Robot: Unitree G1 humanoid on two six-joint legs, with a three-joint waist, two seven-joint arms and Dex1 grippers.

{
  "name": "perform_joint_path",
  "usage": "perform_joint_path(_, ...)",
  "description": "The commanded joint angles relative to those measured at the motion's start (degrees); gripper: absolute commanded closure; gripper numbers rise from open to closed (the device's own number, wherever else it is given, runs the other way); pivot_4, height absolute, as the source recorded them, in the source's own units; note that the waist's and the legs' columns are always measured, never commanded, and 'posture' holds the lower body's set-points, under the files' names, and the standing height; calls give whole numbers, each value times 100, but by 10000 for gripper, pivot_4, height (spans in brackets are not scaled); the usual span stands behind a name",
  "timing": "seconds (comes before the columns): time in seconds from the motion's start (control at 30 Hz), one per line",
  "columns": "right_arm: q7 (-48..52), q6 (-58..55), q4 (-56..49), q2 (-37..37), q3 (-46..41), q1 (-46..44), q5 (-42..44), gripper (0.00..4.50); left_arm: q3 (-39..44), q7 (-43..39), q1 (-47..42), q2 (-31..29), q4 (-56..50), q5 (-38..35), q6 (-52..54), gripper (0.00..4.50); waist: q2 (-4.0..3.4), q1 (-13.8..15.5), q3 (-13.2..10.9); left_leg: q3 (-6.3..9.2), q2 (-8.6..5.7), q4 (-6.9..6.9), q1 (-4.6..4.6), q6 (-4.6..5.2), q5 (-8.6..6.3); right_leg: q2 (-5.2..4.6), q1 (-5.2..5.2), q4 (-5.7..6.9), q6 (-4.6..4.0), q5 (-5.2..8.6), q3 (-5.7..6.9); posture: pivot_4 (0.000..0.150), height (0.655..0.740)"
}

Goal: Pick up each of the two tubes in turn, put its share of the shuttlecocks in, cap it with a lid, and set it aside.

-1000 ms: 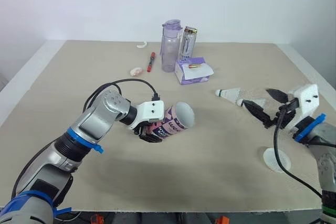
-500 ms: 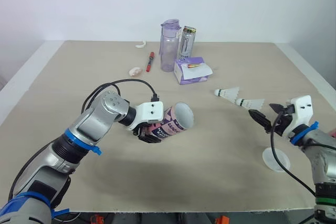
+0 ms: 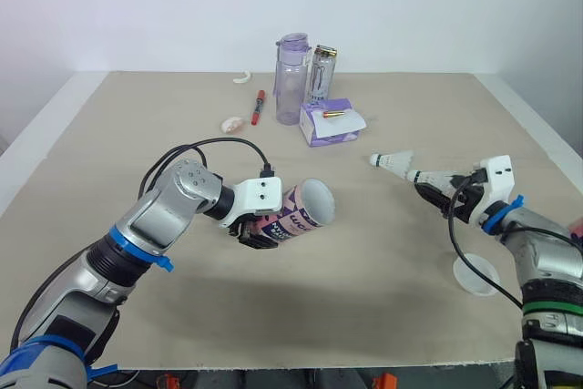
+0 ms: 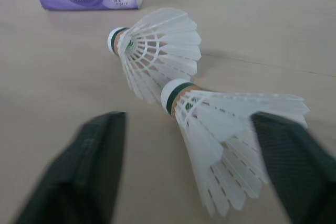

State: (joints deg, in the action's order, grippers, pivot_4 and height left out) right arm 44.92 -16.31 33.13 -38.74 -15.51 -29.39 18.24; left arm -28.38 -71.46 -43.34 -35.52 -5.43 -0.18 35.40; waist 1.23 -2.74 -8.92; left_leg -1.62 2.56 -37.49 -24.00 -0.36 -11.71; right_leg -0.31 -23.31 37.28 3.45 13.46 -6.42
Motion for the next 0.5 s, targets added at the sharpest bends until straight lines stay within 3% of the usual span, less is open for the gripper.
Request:
perform_joint_path(0.03,43,18,64,1,-12,-163,25,32780,-109,173,85,-92,195,232,86,9962,0,0,0,0,0,0,0,0,0,0,0,0,0,0,0,1500,7400)
perform_joint_path(0.13,40,11,82,17,-22,-153,36,44228,-106,188,102,-93,197,233,86,9962,0,0,0,0,0,0,0,0,0,0,0,0,0,-1,0,1500,7400)
perform_joint_path(0.33,-112,-115,-1135,-130,-350,343,260,44228,-100,194,105,-98,204,223,90,9962,-1,4,0,0,-1,0,0,1,1,0,0,0,1,-1,0,1500,7400)
perform_joint_path(0.5,131,-194,-3585,-614,-654,802,572,44228,-91,143,95,-115,227,196,50,9962,-7,2,1,1,-1,1,-3,1,0,0,-1,0,4,1,0,1500,7400)
